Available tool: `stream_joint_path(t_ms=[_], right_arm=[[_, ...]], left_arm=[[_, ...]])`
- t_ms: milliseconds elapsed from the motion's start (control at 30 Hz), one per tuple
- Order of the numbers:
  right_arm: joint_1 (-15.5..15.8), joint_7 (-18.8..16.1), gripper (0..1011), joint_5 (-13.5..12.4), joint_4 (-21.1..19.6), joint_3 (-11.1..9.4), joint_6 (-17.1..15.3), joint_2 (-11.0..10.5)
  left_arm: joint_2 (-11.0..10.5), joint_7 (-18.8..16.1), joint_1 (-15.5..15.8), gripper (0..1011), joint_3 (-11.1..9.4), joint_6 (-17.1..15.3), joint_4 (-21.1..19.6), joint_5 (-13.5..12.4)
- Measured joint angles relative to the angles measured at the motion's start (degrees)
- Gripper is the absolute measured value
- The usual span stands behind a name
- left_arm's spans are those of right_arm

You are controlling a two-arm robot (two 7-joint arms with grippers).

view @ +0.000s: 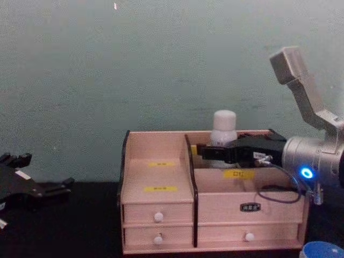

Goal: Pick up the facial cleanser and watermelon frost from the table and place them into the tiered storage box.

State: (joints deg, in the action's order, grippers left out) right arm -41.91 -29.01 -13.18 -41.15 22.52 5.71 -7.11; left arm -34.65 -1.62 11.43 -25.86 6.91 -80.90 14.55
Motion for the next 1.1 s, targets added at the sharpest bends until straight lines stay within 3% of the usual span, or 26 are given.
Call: stream_joint_path(t_ms=[233,700,933,1100], right_arm=[[0.44,0.69,1000,0.23,-0.73,-0.08,-0.02,-0.02],[4.33,2.97,1000,-0.01,-9.62,-1.89,-0.73,-1.8],[8.1,2.86,1000,-1.28,-17.02,-2.74,-2.61,-4.18],[12.4,2.63,1000,-2.67,-24.31,-3.37,-4.8,-7.16]], left_arm=[[0.0,0.0,0.0,1001,0.0,0.0,0.0,0.0],[0.0,0.0,0.0,1001,0.0,0.0,0.0,0.0],[0.0,0.0,0.0,1001,0.0,0.0,0.0,0.0],[0.0,0.0,0.0,1001,0.0,0.0,0.0,0.0]])
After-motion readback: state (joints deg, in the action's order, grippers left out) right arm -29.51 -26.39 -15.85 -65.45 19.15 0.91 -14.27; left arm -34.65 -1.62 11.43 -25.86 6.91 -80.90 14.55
